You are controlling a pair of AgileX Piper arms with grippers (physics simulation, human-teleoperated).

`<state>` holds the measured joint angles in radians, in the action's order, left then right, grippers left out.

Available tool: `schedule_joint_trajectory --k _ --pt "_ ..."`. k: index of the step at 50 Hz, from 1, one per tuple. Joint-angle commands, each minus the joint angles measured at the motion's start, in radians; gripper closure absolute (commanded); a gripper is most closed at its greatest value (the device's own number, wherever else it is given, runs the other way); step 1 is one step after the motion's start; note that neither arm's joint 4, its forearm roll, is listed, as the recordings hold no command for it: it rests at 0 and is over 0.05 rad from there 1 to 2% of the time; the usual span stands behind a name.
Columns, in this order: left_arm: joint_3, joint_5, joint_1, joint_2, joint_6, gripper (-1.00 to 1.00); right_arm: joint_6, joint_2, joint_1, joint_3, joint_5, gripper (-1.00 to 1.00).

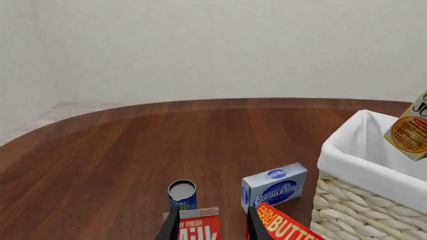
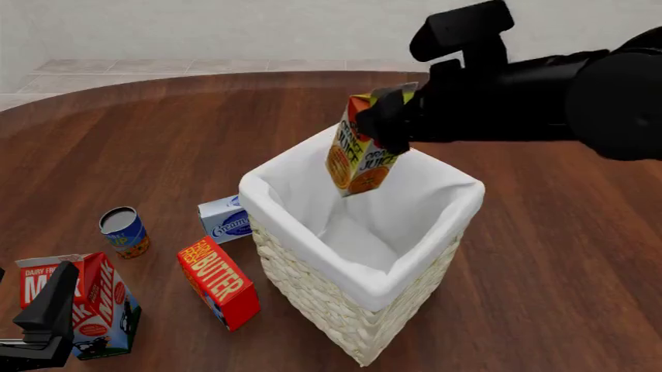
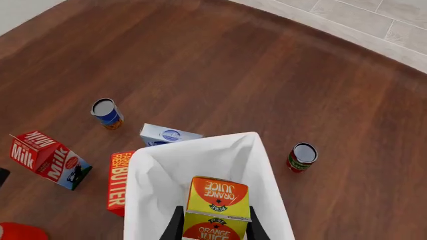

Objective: Pick up the orange juice, and put it in the basket.

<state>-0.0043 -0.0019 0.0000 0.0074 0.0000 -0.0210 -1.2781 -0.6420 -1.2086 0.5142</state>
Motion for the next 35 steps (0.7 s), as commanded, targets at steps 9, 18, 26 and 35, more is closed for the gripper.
schedule_joint_trajectory --k 9,18,26,35 --pt "0.0 0.0 0.0 0.0 0.0 -1.0 -0.03 0.002 -0.014 0.079 -0.031 1.0" --pt "0.0 0.0 0.0 0.0 0.0 -1.0 -0.055 -0.011 -0.028 0.125 -0.059 1.0" --pt "0.0 0.0 0.0 0.0 0.0 -1.0 -0.068 -0.031 -0.037 0.167 -0.087 1.0" --pt "0.0 0.0 0.0 0.0 0.0 -1.0 -0.075 -0.045 -0.041 0.19 -0.106 1.0"
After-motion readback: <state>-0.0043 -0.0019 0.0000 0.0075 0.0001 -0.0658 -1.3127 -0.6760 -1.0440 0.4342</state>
